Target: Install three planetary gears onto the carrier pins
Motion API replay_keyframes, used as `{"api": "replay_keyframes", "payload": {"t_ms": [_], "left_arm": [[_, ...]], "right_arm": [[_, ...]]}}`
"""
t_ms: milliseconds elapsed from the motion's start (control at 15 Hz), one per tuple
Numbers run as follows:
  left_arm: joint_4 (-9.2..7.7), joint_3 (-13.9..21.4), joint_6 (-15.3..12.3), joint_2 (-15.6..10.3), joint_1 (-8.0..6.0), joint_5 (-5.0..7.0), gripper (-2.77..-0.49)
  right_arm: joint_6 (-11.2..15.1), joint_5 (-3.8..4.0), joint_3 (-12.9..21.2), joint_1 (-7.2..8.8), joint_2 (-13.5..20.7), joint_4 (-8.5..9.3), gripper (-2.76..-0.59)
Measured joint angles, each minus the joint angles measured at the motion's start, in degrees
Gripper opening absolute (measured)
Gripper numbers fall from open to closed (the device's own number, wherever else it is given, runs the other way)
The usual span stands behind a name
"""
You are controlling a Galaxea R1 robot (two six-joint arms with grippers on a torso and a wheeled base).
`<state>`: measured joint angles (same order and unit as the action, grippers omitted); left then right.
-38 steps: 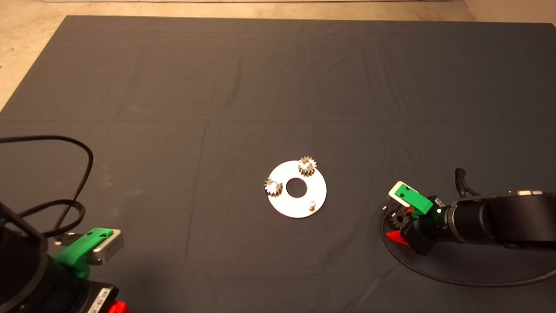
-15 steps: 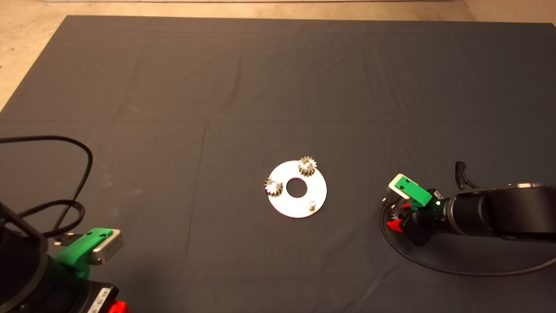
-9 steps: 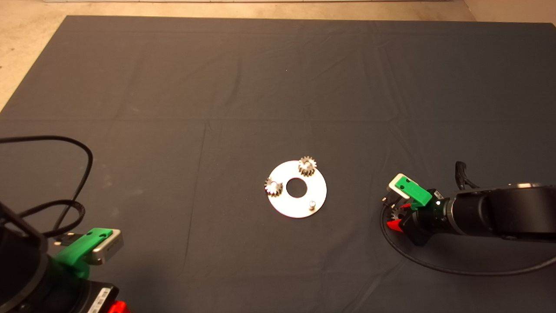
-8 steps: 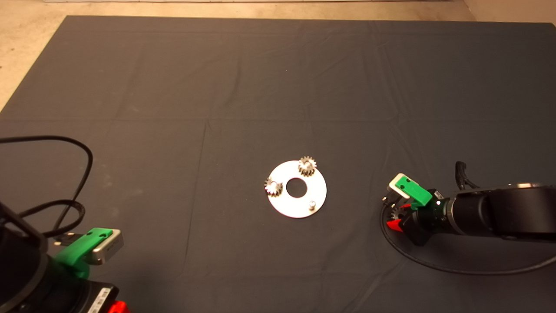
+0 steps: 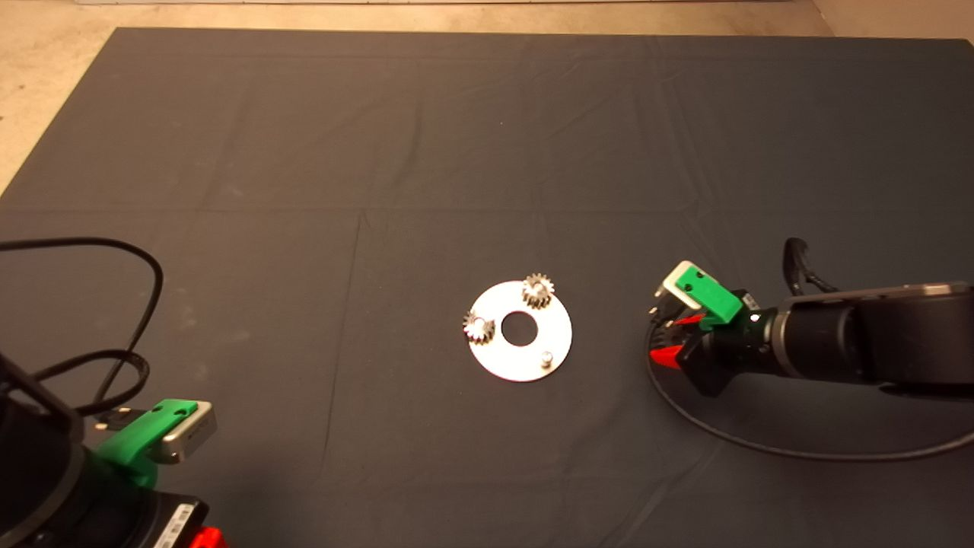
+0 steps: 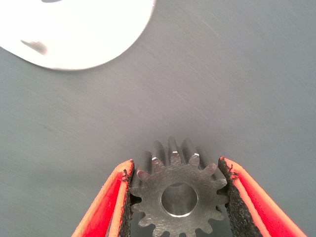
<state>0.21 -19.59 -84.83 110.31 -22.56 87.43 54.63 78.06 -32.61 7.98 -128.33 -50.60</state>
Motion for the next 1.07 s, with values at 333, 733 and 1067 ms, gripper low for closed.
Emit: {"api": "replay_keyframes", "payload": {"t_ms": [333, 733, 1067], "left_arm": [[-0.01, 0.0, 0.0, 0.0, 0.00, -0.02, -0.64], [0.00, 0.0, 0.0, 0.0, 0.00, -0.02, -0.64], [-0.02, 0.0, 0.0, 0.0, 0.00, -0.02, -0.64]], "right_arm": [[0.3, 3.57, -1.9, 0.28, -9.5, 0.08, -2.26], [0.3, 9.73, -3.4, 0.28, -15.4, 0.13, -2.26], [0.3, 9.92, -5.0, 0.28, -19.0, 0.91, -2.26]]}}
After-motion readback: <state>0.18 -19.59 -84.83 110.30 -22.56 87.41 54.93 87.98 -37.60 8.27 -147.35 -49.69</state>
